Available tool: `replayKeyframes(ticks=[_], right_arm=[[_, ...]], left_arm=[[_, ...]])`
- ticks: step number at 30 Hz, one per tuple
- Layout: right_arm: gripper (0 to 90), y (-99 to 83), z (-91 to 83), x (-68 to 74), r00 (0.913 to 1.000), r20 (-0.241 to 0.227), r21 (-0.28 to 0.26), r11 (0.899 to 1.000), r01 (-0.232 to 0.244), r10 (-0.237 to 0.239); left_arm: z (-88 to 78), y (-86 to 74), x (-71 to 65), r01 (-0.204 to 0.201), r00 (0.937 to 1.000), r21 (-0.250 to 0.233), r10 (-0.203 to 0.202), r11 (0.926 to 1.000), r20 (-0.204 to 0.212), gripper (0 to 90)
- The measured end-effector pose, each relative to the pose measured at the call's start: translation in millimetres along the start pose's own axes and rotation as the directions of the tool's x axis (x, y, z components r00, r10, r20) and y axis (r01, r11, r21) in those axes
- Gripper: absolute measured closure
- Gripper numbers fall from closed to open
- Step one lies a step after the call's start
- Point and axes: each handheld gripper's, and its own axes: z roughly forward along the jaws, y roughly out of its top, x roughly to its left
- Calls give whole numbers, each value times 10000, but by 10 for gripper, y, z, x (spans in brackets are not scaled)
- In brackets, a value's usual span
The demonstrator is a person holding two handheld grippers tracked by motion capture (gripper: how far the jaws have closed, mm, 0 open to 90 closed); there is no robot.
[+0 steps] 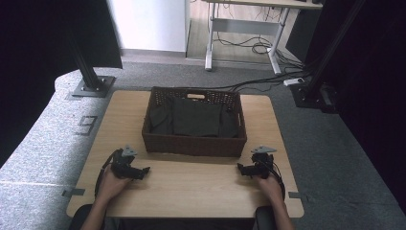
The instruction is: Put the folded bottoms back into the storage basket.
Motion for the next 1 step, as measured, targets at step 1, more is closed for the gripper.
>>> replayKeyframes(ticks=[1], right_arm=[[0, 0, 0, 0, 10000, 0, 0, 10000, 0, 0]], left_arm=[[0, 0, 0, 0, 10000, 0, 0, 10000, 0, 0]])
